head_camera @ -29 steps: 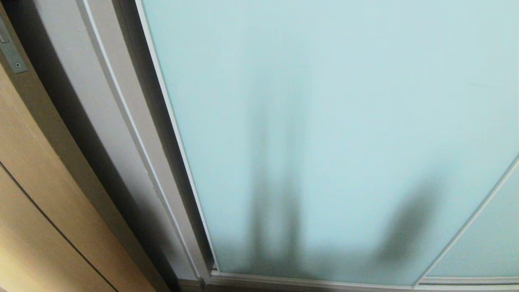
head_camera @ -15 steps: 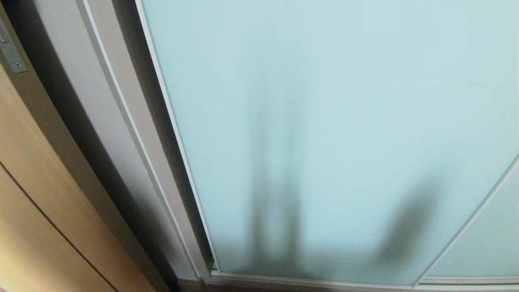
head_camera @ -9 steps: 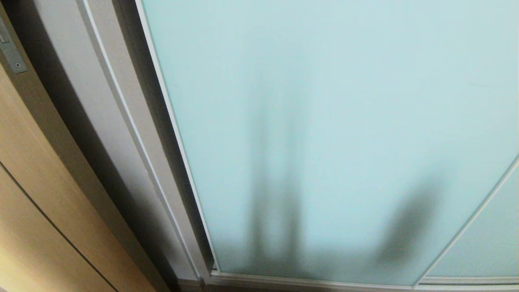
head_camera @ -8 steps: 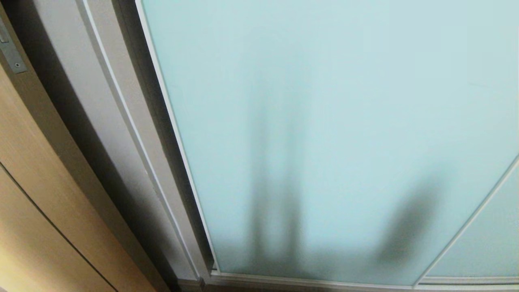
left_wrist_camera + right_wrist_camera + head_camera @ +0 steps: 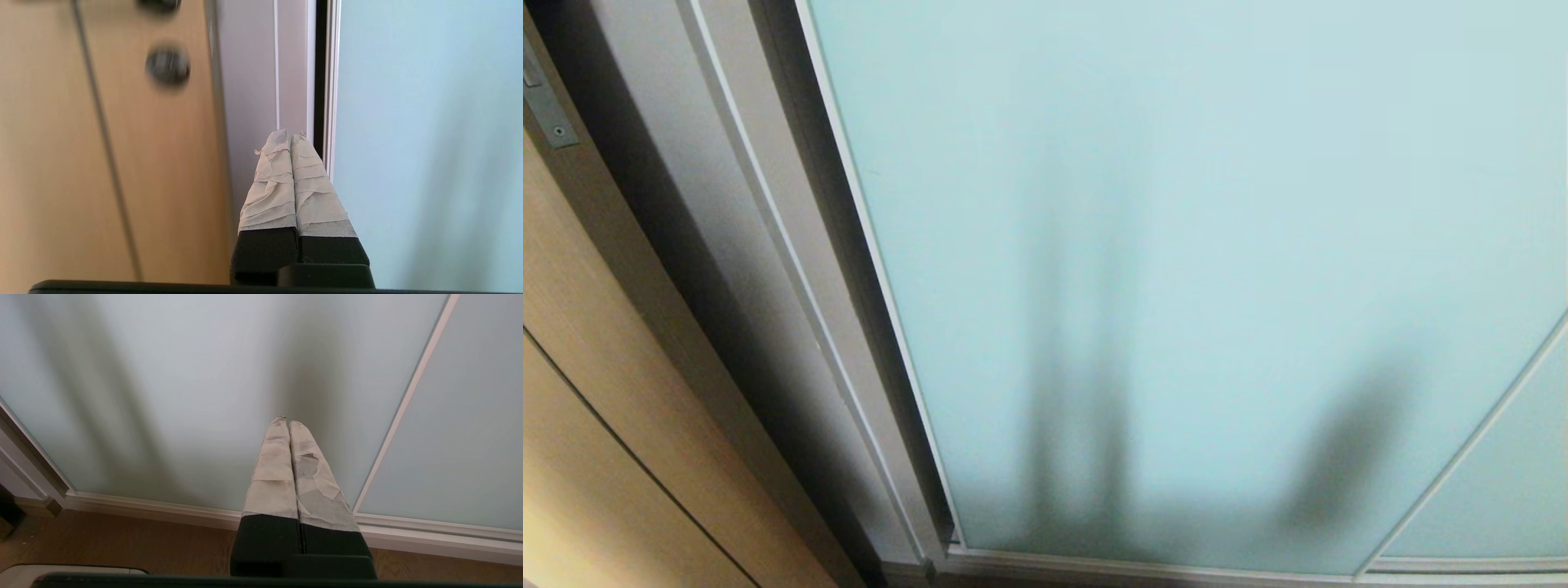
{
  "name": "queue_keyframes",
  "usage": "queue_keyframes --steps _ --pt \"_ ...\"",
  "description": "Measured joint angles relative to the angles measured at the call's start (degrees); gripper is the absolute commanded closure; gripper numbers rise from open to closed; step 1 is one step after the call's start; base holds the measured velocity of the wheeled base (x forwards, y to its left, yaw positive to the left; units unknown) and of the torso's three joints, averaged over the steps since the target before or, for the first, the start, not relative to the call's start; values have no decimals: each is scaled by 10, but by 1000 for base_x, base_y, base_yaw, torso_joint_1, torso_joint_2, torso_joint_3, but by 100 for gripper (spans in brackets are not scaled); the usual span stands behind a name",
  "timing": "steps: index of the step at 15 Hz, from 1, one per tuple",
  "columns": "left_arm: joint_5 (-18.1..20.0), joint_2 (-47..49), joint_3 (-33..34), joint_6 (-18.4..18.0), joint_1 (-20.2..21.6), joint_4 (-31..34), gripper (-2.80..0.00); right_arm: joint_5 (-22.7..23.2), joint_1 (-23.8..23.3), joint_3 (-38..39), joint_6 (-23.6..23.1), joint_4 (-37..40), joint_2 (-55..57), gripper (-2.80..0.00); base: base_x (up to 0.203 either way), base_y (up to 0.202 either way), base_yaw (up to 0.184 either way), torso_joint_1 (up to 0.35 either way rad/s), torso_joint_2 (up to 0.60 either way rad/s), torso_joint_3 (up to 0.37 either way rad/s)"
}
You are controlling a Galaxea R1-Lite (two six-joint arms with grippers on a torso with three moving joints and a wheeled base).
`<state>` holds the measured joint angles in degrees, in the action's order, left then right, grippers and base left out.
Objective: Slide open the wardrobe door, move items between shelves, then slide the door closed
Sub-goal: Open the door
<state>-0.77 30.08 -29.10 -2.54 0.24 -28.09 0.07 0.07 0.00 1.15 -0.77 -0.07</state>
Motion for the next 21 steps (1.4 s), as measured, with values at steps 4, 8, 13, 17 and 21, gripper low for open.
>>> queue_keyframes --steps 4,8,13,17,21 --pt "0 179 -42 0 0 -153 0 0 0 0 0 0 0 0 0 0 0 0 0 0" --pt "5 315 -75 1 -6 -291 0 0 0 0 0 0 0 0 0 0 0 0 0 0" --pt "19 391 -95 4 -62 -296 0 0 0 0 0 0 0 0 0 0 0 0 0 0" --pt "4 435 -121 1 -86 -298 0 0 0 0 0 0 0 0 0 0 0 0 0 0" --pt "-79 459 -163 -2 -86 -302 0 0 0 0 0 0 0 0 0 0 0 0 0 0"
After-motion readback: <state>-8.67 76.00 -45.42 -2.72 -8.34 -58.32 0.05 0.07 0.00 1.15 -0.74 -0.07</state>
